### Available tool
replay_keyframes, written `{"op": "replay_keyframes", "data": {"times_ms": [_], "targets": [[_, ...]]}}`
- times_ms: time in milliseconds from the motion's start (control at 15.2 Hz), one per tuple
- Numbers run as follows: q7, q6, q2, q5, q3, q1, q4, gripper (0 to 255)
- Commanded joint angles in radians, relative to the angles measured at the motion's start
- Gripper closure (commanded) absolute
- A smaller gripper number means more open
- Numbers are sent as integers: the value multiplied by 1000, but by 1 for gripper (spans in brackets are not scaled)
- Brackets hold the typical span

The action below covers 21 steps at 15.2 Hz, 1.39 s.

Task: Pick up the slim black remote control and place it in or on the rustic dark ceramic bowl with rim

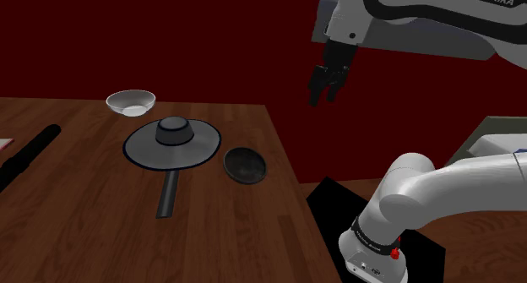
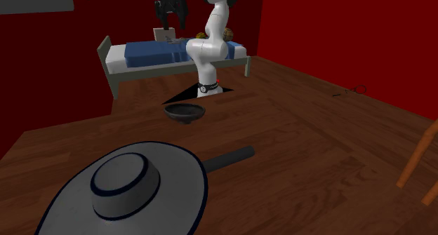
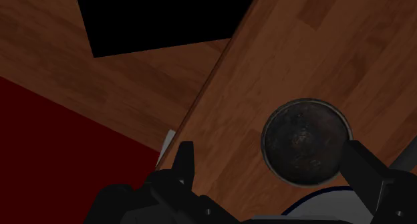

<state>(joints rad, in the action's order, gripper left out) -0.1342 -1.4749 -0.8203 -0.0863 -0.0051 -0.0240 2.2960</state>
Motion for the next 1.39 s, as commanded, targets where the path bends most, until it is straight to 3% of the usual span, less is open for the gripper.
{"op": "replay_keyframes", "data": {"times_ms": [0,792,1320], "targets": [[0,0,0,0,0,0,0,0],[-376,-326,133,-120,317,-2,107,0],[-656,-538,370,-86,542,53,42,0]]}}
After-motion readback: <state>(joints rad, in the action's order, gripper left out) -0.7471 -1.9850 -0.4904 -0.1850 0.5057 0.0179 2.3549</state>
